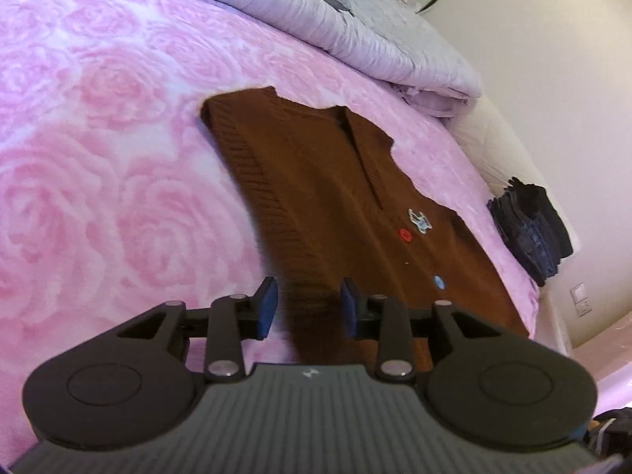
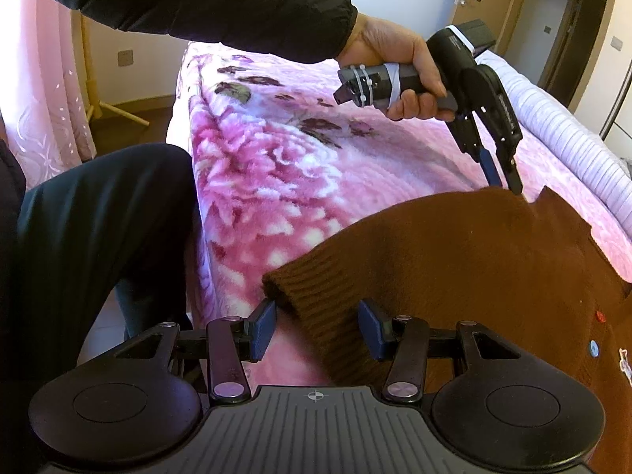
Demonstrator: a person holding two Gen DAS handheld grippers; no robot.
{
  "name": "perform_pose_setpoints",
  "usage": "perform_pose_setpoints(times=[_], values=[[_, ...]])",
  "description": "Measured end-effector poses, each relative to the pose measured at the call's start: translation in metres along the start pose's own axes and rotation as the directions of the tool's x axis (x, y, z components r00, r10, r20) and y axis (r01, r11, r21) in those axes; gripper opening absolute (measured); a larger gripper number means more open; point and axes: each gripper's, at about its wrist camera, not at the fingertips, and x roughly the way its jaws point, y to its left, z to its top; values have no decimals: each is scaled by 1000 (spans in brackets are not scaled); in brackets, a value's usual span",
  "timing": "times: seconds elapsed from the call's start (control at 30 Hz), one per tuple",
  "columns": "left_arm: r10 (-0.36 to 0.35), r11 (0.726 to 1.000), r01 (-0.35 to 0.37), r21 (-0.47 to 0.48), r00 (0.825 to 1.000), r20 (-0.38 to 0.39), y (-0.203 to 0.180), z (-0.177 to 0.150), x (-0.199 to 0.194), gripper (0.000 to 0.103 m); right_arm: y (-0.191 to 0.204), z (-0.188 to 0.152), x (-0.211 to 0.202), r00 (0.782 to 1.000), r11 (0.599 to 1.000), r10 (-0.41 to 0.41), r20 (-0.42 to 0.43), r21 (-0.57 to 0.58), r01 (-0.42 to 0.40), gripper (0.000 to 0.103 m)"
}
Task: Fold clothes
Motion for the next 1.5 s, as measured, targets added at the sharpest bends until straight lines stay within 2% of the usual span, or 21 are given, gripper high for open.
perform_pose_setpoints(times=[0.07, 0.17, 0.2, 0.23, 0.3, 0.33, 0.4, 0.5, 0.57, 0.63, 0.67, 0.8, 0.87, 0.9, 1.03, 1.17, 1.3, 1.37, 1.43, 1.5], values=[[-19, 1000, 19, -9, 1000, -5, 1, 2, 1, 32, 0, -1, 0, 1000, 1000, -3, 1, 4, 3, 49], [72, 995, -69, 79, 997, -33, -12, -1, 10, 27, 1, -2, -1, 1000, 1000, -7, 1, 8, 7, 49], [97, 990, -93, 102, 994, -40, -16, -1, 11, 15, 1, -2, -2, 1000, 1000, -8, 1, 9, 8, 49], [125, 985, -120, 122, 991, -40, -17, -1, 8, 10, 1, -2, -3, 1000, 1000, -10, 0, 8, 10, 49], [224, 958, -217, 186, 974, -16, -19, 0, 0, 9, 2, -3, -4, 1000, 1000, -14, -3, 6, 14, 49], [279, 942, -273, 194, 960, -2, -16, 1, -5, 1, 3, -3, -5, 1000, 1000, -16, -4, 6, 16, 49], [375, 906, -372, 203, 927, 25, -10, 2, -15, 0, 4, -4, -6, 1000, 1000, -21, -6, 6, 21, 49], [354, 920, -359, 156, 933, 60, -5, 0, -38, 0, 7, -4, -8, 999, 999, -35, -8, 7, 35, 49], [313, 936, -319, 150, 948, 66, -13, -3, -44, 5, 9, -4, -9, 999, 999, -48, -7, 18, 49, 49], [256, 955, -261, 144, 965, 51, -21, -4, -42, 27, 10, -3, -10, 999, 998, -49, -5, 34, 49, 49], [239, 959, -242, 145, 970, 41, -24, -5, -39, 28, 12, -3, -9, 999, 998, -47, -4, 36, 47, 49], [196, 972, -193, 132, 980, -16, -23, -4, -12, 28, 16, -2, -9, 999, 998, -46, -4, 33, 46, 49], [168, 980, -163, 113, 985, -33, -20, -4, -4, 19, 17, -1, -9, 999, 998, -47, -7, 33, 47, 49], [159, 982, -154, 111, 987, -38, -19, -3, 0, 0, 16, -2, -9, 999, 998, -48, -9, 35, 48, 49], [236, 948, -234, 217, 972, 15, -29, 5, -16, 1, 14, -3, -11, 999, 998, -47, -11, 42, 48, 49], [363, 880, -354, 316, 931, 32, -32, 9, -21, 0, 14, -4, -9, 999, 998, -35, -12, 49, 36, 49], [343, 896, -341, 285, 938, 45, -31, 5, -34, 0, 17, -2, -10, 999, 998, -51, -16, 41, 51, 49], [306, 914, -306, 266, 951, 42, -36, -2, -41, 4, 19, -1, -12, 998, 997, -60, -15, 44, 61, 49], [261, 934, -258, 246, 965, 24, -40, -10, -41, 21, 22, 0, -12, 998, 997, -67, -17, 46, 67, 49], [226, 947, -219, 236, 974, -3, -45, -19, -34, 24, 24, 0, -11, 998, 997, -68, -19, 45, 68, 49]])
